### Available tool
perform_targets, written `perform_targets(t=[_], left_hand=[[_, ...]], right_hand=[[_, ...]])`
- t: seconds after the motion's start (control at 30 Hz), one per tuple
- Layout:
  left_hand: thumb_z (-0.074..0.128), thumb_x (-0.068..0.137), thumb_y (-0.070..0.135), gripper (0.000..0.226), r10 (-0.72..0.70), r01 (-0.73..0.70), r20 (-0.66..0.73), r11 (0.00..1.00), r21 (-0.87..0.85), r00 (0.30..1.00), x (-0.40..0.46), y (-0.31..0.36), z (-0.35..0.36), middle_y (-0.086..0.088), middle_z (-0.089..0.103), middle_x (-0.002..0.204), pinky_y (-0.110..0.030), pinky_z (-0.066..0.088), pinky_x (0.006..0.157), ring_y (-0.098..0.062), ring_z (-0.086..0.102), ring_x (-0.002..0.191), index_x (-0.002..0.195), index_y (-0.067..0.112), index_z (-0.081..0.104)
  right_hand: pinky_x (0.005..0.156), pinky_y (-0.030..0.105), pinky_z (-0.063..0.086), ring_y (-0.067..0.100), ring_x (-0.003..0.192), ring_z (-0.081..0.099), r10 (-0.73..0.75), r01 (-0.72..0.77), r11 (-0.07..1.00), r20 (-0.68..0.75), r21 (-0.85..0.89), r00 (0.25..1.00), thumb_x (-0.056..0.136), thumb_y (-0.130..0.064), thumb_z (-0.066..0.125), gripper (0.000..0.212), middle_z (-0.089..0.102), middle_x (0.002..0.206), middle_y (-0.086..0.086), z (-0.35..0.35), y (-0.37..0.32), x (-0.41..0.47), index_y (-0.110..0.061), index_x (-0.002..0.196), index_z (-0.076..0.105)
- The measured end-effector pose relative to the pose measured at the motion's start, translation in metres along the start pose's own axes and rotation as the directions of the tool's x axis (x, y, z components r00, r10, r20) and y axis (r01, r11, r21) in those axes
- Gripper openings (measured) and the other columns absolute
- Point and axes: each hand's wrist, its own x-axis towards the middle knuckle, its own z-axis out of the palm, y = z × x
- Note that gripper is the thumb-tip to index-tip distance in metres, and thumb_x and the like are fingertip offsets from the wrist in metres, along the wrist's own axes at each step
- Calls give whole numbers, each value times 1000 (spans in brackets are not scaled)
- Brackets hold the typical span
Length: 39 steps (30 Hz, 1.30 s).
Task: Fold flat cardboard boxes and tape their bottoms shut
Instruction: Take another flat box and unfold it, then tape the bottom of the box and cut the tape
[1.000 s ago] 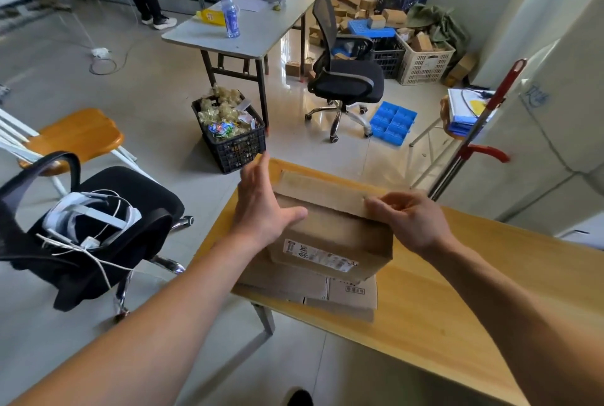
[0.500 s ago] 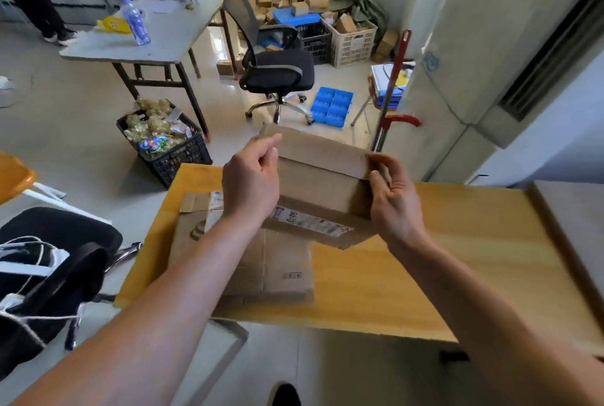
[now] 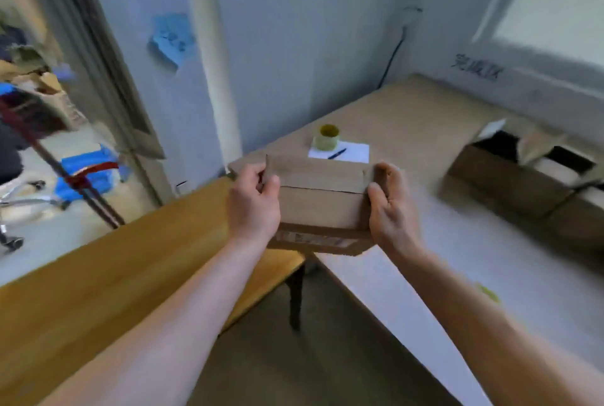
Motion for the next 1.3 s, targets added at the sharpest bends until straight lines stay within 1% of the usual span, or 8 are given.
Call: perform_targets(t=[0.23, 0.37, 0.47, 0.67, 0.83, 1.0, 1.13, 1.3], left_hand=[[59, 91, 25, 15, -5, 15, 278, 999, -34, 961, -9, 32, 167, 27, 62, 85, -28, 48, 81, -8, 64, 95, 89, 40, 59], [54, 97, 22, 36, -96, 86, 440, 995, 42, 893, -13, 3, 221, 8, 59, 134, -27, 41, 104, -8, 52, 125, 133, 23, 57], [51, 98, 25, 39, -61, 30, 455, 997, 75, 888, 7, -11, 256, 10, 59, 134, -20, 35, 97, -3, 51, 117, 136, 23, 56], [41, 101, 21, 38, -110, 15, 555, 985, 173, 825, 47, -15, 326, 1, 59, 136, -30, 39, 103, -19, 51, 126, 138, 21, 53], [39, 101, 21, 39, -45, -69, 639, 986, 153, 768, 43, -17, 361, -1, 58, 137, -30, 40, 101, -21, 53, 123, 138, 15, 51], [50, 99, 19, 37, 113, -230, 716, 971, 67, 689, 35, -20, 368, 1, 50, 144, -21, 31, 102, -18, 46, 132, 135, 10, 51], [52, 99, 18, 40, 143, -313, 762, 946, 82, 631, 37, -20, 371, -3, 33, 157, -9, 22, 100, -18, 39, 139, 138, 6, 50], [58, 96, 14, 39, 240, -418, 747, 907, 56, 620, 34, -19, 366, -9, 38, 153, -8, 22, 99, -18, 42, 136, 134, 3, 55]], right_hand=[[105, 29, 38, 15, 124, 50, 207, -197, 978, -178, 70, 962, 99, -25, 49, 43, 54, 138, -4, -99, 112, 38, -30, 141, 42], [100, 24, 34, 19, 127, 48, 353, -353, 935, -124, 24, 927, 101, -29, 46, 43, 51, 142, -2, -98, 169, 43, -31, 144, 40], [93, 22, 32, 16, 123, 49, 390, -391, 920, -160, 27, 907, 101, -33, 43, 42, 52, 141, -5, -95, 189, 66, -36, 143, 39], [96, 30, 37, 19, 118, 49, 448, -468, 876, -160, -118, 880, 100, -29, 39, 41, 55, 138, -3, -107, 215, 125, -35, 140, 44], [94, 24, 35, 13, 118, 51, 493, -531, 840, -250, -113, 833, 99, -25, 41, 38, 57, 132, -8, -113, 241, 128, -33, 135, 50], [88, 19, 34, -1, 106, 47, 468, -511, 859, -338, -44, 816, 94, -42, 37, 42, 48, 126, -20, -97, 250, 82, -42, 136, 40], [98, 22, 31, -2, 117, 41, 509, -533, 846, -326, 20, 797, 93, -46, 37, 54, 42, 135, -20, -110, 259, 101, -35, 146, 34], [98, 18, 26, -12, 117, 33, 541, -539, 837, -292, 97, 788, 94, -50, 37, 57, 32, 140, -27, -115, 266, 99, -41, 149, 25]])
